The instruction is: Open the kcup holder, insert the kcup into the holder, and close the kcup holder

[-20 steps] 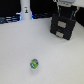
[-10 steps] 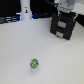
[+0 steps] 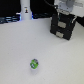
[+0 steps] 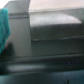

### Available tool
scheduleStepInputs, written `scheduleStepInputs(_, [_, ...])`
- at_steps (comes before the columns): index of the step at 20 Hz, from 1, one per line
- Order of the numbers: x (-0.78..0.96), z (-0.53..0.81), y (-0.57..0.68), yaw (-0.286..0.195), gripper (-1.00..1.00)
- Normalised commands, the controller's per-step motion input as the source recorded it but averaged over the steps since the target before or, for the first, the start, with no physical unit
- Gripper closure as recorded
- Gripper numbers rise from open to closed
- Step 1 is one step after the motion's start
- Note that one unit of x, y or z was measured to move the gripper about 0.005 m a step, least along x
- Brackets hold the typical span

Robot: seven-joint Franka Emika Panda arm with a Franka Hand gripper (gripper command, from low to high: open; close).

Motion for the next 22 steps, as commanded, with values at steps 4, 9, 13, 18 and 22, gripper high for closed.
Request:
scheduleStepInputs(4, [-0.42, -0.36, 0.0, 0.0, -1.0])
scheduleStepInputs(9, [-0.27, -0.1, -0.03, -0.014, -1.0])
scheduleStepInputs(13, [-0.41, -0.18, 0.0, -0.066, -1.0])
scheduleStepInputs(18, [-0.33, -0.18, -0.02, -0.071, -1.0])
scheduleStepInputs(22, [-0.3, -0.26, -0.01, -0.003, 1.0])
